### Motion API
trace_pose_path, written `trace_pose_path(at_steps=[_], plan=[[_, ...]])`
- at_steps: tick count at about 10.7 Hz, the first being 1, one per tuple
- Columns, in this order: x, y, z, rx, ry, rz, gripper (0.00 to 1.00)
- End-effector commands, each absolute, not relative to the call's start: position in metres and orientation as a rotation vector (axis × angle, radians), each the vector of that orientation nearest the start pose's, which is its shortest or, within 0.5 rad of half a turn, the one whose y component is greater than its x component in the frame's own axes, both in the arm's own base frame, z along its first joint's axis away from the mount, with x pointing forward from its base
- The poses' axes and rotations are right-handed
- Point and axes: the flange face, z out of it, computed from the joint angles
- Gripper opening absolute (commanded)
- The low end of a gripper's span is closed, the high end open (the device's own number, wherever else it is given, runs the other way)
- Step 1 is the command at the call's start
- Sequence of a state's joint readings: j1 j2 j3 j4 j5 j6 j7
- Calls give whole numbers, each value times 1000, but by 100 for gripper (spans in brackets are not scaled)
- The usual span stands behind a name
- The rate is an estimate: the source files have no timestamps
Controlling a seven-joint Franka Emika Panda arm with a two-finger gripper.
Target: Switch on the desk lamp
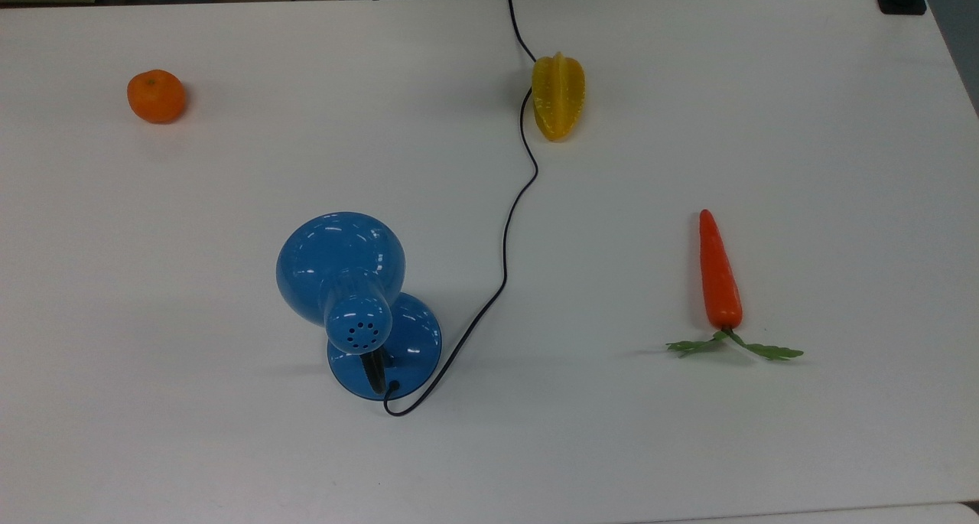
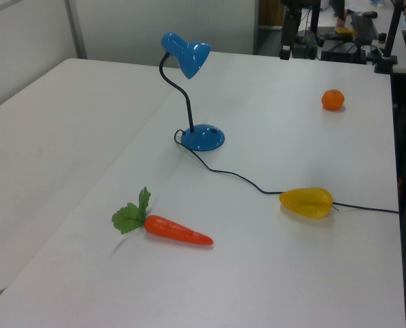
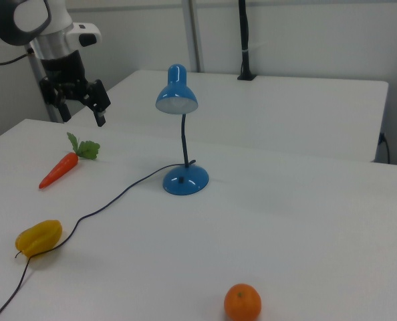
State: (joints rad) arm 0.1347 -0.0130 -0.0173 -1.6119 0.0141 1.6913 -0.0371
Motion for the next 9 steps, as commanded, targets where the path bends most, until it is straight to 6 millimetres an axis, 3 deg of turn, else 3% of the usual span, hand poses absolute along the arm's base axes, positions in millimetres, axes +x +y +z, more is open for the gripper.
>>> trace_pose_path(at_steps=[1,9], plan=[[558,68,627,-3094,-275,-168,100],[558,67,626,-3072,-268,-166,100]])
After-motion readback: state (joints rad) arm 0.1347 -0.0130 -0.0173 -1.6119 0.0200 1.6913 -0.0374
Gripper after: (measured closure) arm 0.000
